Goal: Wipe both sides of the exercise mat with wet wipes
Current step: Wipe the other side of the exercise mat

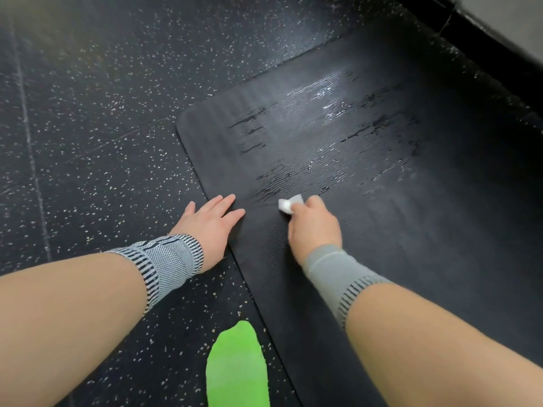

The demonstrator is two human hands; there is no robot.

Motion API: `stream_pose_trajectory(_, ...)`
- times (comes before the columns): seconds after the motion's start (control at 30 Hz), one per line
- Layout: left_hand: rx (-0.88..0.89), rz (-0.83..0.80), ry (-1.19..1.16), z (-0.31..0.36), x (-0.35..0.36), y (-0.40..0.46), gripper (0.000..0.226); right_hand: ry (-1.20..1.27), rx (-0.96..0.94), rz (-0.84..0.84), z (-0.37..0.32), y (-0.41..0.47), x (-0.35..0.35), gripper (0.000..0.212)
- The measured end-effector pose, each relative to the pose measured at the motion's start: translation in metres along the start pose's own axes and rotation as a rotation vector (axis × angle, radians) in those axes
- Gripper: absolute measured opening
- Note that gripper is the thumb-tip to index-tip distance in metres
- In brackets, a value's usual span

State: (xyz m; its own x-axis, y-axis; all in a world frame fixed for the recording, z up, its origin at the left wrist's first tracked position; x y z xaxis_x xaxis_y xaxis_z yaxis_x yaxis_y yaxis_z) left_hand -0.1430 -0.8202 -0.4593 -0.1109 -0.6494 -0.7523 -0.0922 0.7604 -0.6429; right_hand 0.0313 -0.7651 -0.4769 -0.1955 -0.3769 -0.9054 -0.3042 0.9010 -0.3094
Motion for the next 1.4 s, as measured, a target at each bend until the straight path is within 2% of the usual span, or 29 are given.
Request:
stream_pose_trajectory(0.13, 0.021, 0.057, -0.052, 0.009, -0.012, 0.005, 0.065, -0.046, -0.412, -0.242, -0.045, -0.026, 0.019, 0.033)
stream_pose_trajectory(0.2, 0.034, 0.077, -0.082, 0.015, -0.016, 0.009, 0.066, -0.082, -0.45, -0.228, -0.035, -0.017, 0.015, 0.032)
stream_pose_trajectory(0.27, 0.047, 0.089, -0.081, 0.021, -0.017, 0.012, 0.071, -0.061, -0.329, -0.132, -0.003, 0.002, 0.004, 0.032)
stream_pose_trajectory(0.4, 0.082, 0.082, -0.032, 0.026, -0.015, 0.018, 0.075, 0.032, 0.137, 0.105, 0.069, 0.03, -0.023, 0.032)
stream_pose_trajectory(0.47, 0.088, 0.085, -0.018, 0.026, -0.015, 0.021, 0.075, 0.015, 0.19, 0.123, 0.066, 0.027, -0.019, 0.032)
stream_pose_trajectory(0.53, 0.089, 0.097, -0.007, 0.03, -0.017, 0.024, 0.072, -0.013, -0.002, 0.08, 0.04, 0.015, -0.004, 0.034)
stream_pose_trajectory(0.63, 0.107, 0.093, 0.002, 0.038, -0.024, 0.03, 0.071, -0.087, -0.367, -0.089, 0.008, -0.005, 0.011, 0.031)
stream_pose_trajectory(0.7, 0.119, 0.092, -0.002, 0.043, -0.028, 0.033, 0.071, -0.112, -0.42, -0.115, 0.02, 0.002, 0.003, 0.029)
stream_pose_trajectory(0.77, 0.135, 0.1, 0.007, 0.048, -0.032, 0.036, 0.069, -0.116, -0.313, -0.059, 0.048, 0.02, -0.011, 0.031)
stream_pose_trajectory(0.9, 0.165, 0.086, 0.018, 0.054, -0.038, 0.042, 0.064, -0.019, 0.154, 0.182, 0.105, 0.045, -0.036, 0.032)
stream_pose_trajectory(0.93, 0.171, 0.082, 0.019, 0.055, -0.039, 0.045, 0.063, 0.003, 0.199, 0.193, 0.104, 0.043, -0.036, 0.032)
stream_pose_trajectory(1.0, 0.177, 0.095, 0.016, 0.059, -0.042, 0.051, 0.06, -0.003, 0.103, 0.158, 0.085, 0.032, -0.025, 0.031)
stream_pose_trajectory(1.13, 0.198, 0.136, 0.009, 0.074, -0.053, 0.065, 0.059, -0.07, -0.386, 0.079, 0.056, -0.001, -0.002, 0.026)
stream_pose_trajectory(1.2, 0.213, 0.15, 0.01, 0.083, -0.06, 0.073, 0.058, -0.102, -0.452, 0.061, 0.074, 0.006, -0.01, 0.022)
stream_pose_trajectory(1.27, 0.23, 0.167, 0.013, 0.092, -0.067, 0.08, 0.058, -0.115, -0.311, 0.094, 0.102, 0.025, -0.028, 0.017)
stream_pose_trajectory(1.33, 0.246, 0.172, 0.012, 0.098, -0.073, 0.087, 0.057, -0.123, -0.031, 0.183, 0.134, 0.043, -0.045, 0.026)
stream_pose_trajectory(1.4, 0.254, 0.17, 0.008, 0.103, -0.078, 0.093, 0.057, -0.078, 0.103, 0.233, 0.143, 0.047, -0.052, 0.029)
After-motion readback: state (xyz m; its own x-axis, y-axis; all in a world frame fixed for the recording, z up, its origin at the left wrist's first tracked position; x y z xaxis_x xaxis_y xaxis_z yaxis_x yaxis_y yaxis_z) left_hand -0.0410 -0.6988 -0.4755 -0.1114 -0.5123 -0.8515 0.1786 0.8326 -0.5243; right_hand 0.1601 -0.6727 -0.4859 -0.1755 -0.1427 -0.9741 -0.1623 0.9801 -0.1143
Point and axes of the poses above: each hand's wrist, its own y-axis towards the middle knuckle, its own x-axis out of the palm, z = x × y, the point moved 2 cm from there along y, towards the middle knuckle, and after that the axes turned 3 degrees about -z, right-handed, at the moved point
